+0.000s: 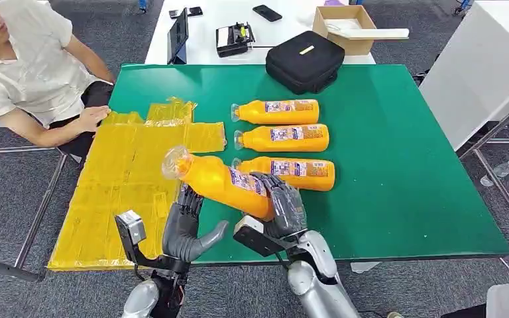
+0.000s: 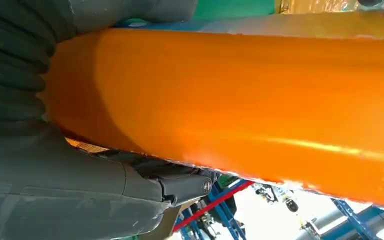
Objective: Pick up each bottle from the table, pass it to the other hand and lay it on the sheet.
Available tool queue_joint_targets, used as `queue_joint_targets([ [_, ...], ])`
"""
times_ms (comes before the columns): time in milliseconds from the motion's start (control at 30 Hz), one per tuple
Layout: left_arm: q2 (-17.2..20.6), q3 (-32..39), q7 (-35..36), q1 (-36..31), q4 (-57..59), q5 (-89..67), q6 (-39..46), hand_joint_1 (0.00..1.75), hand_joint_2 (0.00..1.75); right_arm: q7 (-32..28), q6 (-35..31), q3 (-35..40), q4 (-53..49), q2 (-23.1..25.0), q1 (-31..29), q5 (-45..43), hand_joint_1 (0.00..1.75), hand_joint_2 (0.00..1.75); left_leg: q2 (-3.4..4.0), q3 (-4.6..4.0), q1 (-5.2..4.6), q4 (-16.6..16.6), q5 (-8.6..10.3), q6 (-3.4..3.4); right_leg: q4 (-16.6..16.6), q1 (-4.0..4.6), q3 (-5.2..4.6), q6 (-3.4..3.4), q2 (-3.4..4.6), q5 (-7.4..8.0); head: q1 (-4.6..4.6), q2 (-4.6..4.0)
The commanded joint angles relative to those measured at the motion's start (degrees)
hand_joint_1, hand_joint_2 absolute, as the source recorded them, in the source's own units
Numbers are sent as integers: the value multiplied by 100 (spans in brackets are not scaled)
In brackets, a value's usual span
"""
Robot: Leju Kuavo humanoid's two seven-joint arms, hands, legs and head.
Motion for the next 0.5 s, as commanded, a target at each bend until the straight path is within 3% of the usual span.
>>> queue_joint_targets([
  [33,-277,22,22,-433,518,-50,75,0,175,326,-76,602,492,-66,-366,611,175,175,10,24,4,3,-10,2,-3,9,27,-23,-1,-7,-2,0],
  [500,-317,119,68,-618,670,494,139,0,175,200,-9,819,481,-52,-341,395,175,175,3,12,1,0,-3,3,-3,4,14,-13,-7,-4,0,0],
])
